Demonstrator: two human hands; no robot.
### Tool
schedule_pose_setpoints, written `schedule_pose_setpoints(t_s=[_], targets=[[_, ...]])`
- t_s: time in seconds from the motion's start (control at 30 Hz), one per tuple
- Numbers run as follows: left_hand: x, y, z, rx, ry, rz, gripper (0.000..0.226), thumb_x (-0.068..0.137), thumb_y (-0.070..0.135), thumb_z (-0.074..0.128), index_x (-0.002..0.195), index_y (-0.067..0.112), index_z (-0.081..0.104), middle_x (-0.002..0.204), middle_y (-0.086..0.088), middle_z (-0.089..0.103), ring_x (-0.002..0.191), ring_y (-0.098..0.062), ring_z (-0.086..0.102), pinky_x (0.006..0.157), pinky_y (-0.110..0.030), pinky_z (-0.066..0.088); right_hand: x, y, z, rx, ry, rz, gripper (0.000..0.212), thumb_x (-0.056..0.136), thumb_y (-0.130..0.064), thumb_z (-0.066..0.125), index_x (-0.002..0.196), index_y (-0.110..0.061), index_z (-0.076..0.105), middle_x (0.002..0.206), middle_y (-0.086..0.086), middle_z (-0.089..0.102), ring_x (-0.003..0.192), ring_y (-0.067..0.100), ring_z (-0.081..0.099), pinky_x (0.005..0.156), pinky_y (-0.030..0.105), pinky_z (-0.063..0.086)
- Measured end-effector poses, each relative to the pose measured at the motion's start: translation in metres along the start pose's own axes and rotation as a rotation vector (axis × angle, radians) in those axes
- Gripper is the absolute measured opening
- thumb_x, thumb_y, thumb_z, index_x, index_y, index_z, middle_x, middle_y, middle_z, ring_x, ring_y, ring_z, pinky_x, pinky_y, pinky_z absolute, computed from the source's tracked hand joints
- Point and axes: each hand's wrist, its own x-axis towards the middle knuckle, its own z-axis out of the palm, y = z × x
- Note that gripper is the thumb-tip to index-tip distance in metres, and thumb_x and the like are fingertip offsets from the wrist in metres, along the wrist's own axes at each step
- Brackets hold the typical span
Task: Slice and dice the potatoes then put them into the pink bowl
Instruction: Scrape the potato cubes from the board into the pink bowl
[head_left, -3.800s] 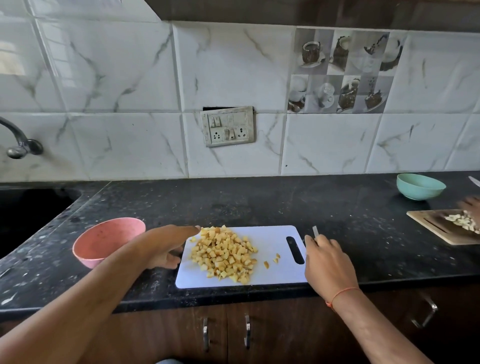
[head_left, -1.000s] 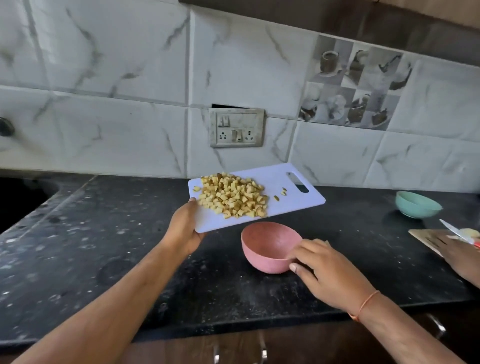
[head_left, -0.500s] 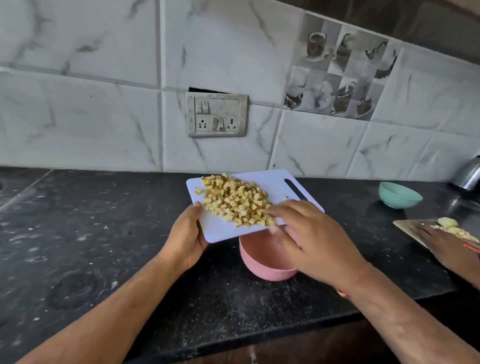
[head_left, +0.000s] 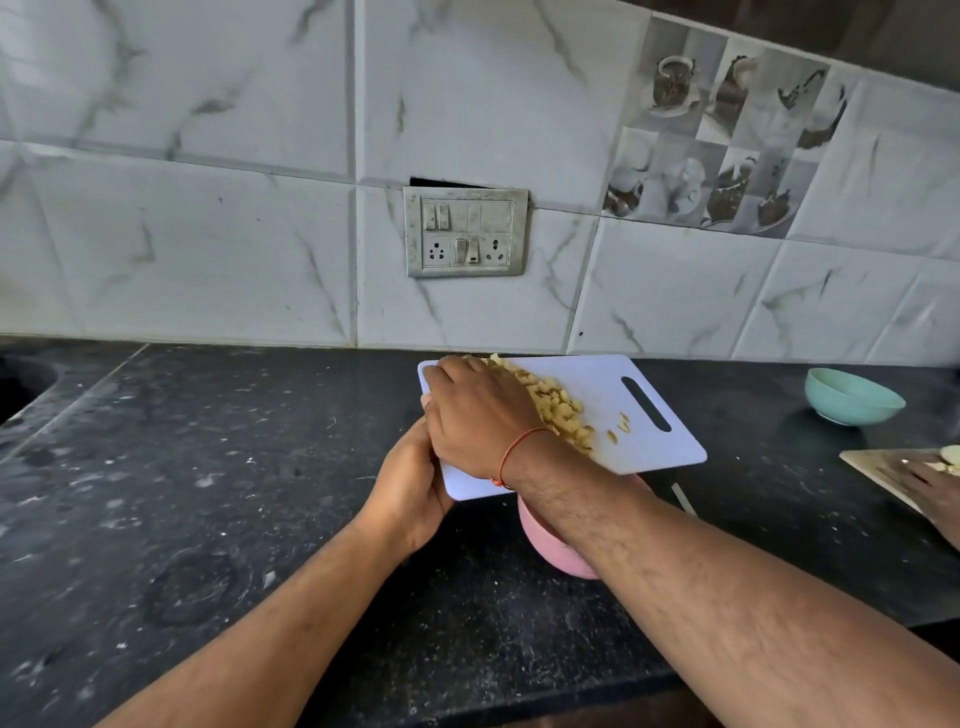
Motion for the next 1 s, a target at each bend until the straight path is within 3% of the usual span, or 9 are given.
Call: schedule_pose_setpoints(t_s=[0.17, 0.27, 0.47, 0.67, 0.83, 1.0], targets=[[0.002, -0.001, -0.001, -0.041, 0.029, -0.018, 0.041, 0.115, 0.031, 0.042, 0.136, 0.006, 0.066, 0.130, -0.022, 0.072, 0.119, -0.034, 0.071, 0.091, -0.046, 0.063, -0.013, 0.005, 0.007, -0.035, 0.134, -0.055, 0.019, 0.095, -0.027, 0.055, 0.094, -0.013, 0.067, 0.096, 0.007, 0.065, 0.092, 0.030, 0.062, 0.075, 0.042, 0.048], [0.003, -0.003, -0.002, -0.054, 0.070, -0.022, 0.040, 0.115, 0.029, 0.040, 0.136, 0.005, 0.064, 0.128, -0.020, 0.071, 0.115, -0.032, 0.071, 0.083, -0.043, 0.064, -0.024, 0.007, 0.005, -0.030, 0.192, -0.082, 0.009, 0.088, -0.025, 0.065, 0.087, -0.016, 0.066, 0.089, 0.003, 0.065, 0.088, 0.027, 0.062, 0.067, 0.037, 0.047], [0.001, -0.002, 0.000, -0.040, 0.083, -0.025, 0.042, 0.116, 0.033, 0.035, 0.138, 0.011, 0.064, 0.127, -0.015, 0.075, 0.113, -0.027, 0.075, 0.086, -0.042, 0.061, -0.054, 0.018, -0.005, -0.005, 0.167, -0.120, 0.013, 0.097, -0.027, 0.054, 0.094, -0.019, 0.064, 0.098, 0.000, 0.063, 0.096, 0.026, 0.059, 0.078, 0.042, 0.051], [-0.001, -0.001, 0.001, -0.022, 0.069, -0.038, 0.044, 0.117, 0.034, 0.031, 0.142, 0.012, 0.060, 0.130, -0.012, 0.075, 0.121, -0.028, 0.072, 0.097, -0.046, 0.057, -0.088, 0.034, -0.019, 0.026, 0.111, -0.127, 0.021, 0.102, -0.030, 0.048, 0.109, -0.020, 0.066, 0.109, -0.003, 0.062, 0.104, 0.021, 0.056, 0.085, 0.039, 0.051], [-0.003, 0.000, 0.003, -0.012, 0.078, -0.035, 0.043, 0.117, 0.035, 0.032, 0.140, 0.013, 0.060, 0.127, -0.011, 0.076, 0.118, -0.028, 0.074, 0.097, -0.047, 0.058, -0.114, 0.048, -0.031, 0.064, 0.068, -0.100, 0.022, 0.100, -0.032, 0.052, 0.115, -0.023, 0.066, 0.115, -0.007, 0.062, 0.108, 0.017, 0.056, 0.087, 0.034, 0.052], [-0.004, 0.001, 0.003, -0.010, 0.106, -0.050, 0.038, 0.117, 0.035, 0.033, 0.134, 0.017, 0.062, 0.122, -0.007, 0.078, 0.112, -0.025, 0.076, 0.083, -0.041, 0.065, -0.138, 0.059, -0.044, 0.101, 0.023, -0.050, 0.016, 0.099, -0.028, 0.056, 0.106, -0.024, 0.069, 0.108, -0.009, 0.063, 0.103, 0.013, 0.055, 0.085, 0.031, 0.053]])
